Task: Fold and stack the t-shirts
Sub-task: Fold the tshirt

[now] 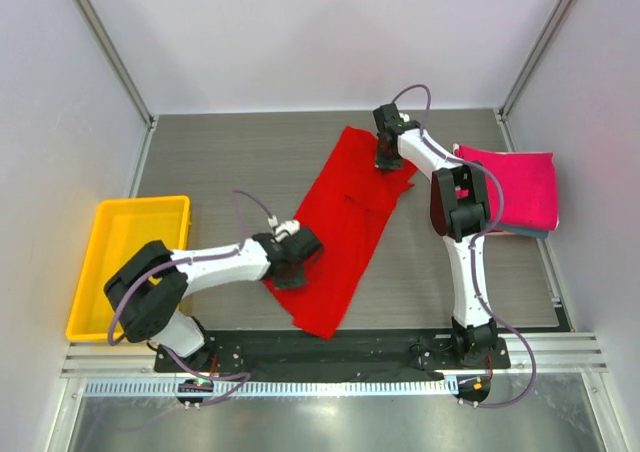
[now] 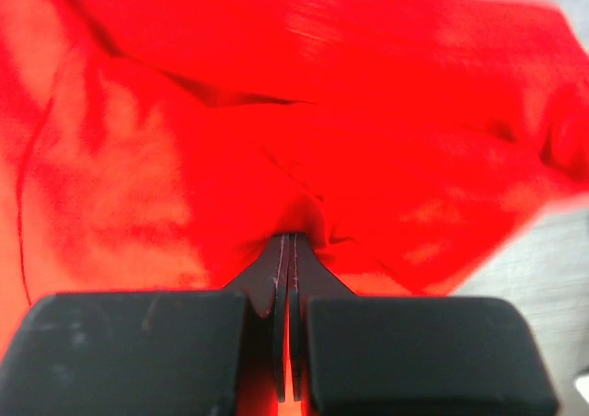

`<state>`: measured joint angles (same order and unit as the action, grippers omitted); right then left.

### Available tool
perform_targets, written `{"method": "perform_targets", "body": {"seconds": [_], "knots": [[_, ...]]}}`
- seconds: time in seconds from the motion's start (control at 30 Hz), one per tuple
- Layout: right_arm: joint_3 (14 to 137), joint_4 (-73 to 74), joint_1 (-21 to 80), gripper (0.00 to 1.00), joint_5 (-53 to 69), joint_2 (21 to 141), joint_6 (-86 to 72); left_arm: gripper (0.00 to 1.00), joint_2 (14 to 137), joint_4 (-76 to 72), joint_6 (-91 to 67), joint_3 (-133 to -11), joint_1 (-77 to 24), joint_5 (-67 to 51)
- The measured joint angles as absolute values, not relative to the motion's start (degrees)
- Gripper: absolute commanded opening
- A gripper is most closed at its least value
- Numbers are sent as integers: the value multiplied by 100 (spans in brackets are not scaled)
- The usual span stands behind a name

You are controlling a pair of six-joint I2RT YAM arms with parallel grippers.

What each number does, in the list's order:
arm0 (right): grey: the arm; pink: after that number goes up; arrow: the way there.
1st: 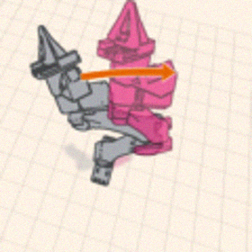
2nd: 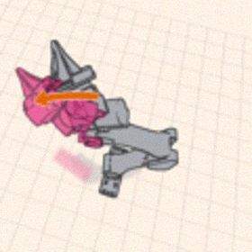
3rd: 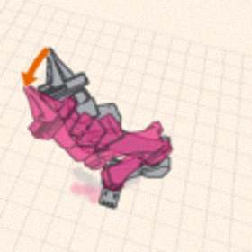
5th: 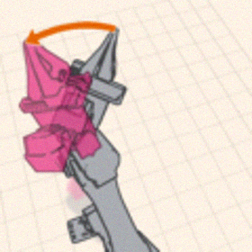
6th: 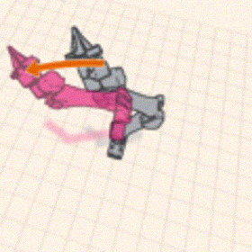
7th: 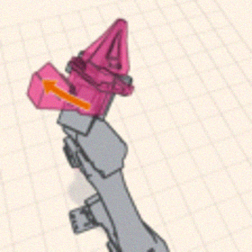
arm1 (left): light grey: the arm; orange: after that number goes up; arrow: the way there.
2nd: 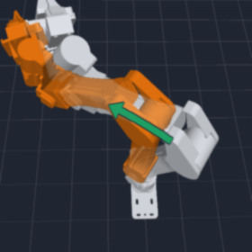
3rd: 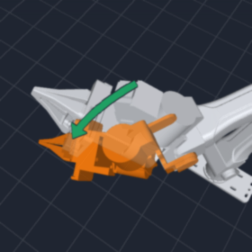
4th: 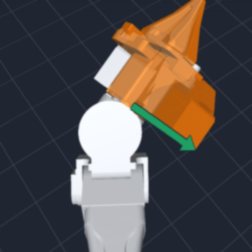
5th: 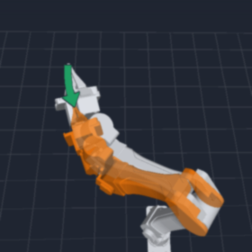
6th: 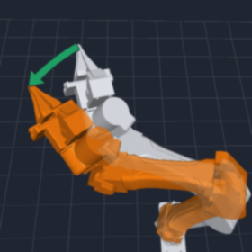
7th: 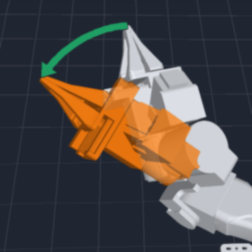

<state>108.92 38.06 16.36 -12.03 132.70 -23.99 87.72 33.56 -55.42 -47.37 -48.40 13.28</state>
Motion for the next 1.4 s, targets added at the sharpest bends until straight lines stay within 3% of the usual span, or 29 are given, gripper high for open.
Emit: {"method": "perform_targets", "body": {"seconds": [0.1,0.3,0.43,0.53,0.63,0.77,0.87,1.03,1.17,1.4], "knots": [[11395,3966,1638,3,-1299,13563,-2196,0,8768,3352,-6206,-4733,-5813,1306],[11756,4211,1638,30,-1350,13729,-2058,0,8927,3323,-7575,-4960,-7380,1372],[11771,4294,1632,46,-1406,13725,-2018,0,8897,3459,-7878,-5398,-7741,1496],[11723,4355,1621,47,-1431,13633,-2001,0,8744,3682,-7859,-5830,-7706,1686],[11424,4388,1616,45,-1422,13284,-2016,0,8381,3750,-7583,-6095,-7402,1653],[10840,4324,1638,42,-1363,12547,-2123,0,7924,3535,-6984,-6018,-6055,1118],[10077,4132,1686,31,-1299,11799,-2235,0,8009,3607,-6484,-6139,-5157,1041],[8541,3653,1813,1,-1057,10685,-2493,0,8597,3741,-5682,-6768,-4462,888],[7802,3514,1872,1,-982,10396,-2665,0,9002,3632,-5363,-6834,-4036,615],[7765,3369,1874,1,-976,10678,-2724,0,9397,3457,-5153,-6678,-3800,349]]}}
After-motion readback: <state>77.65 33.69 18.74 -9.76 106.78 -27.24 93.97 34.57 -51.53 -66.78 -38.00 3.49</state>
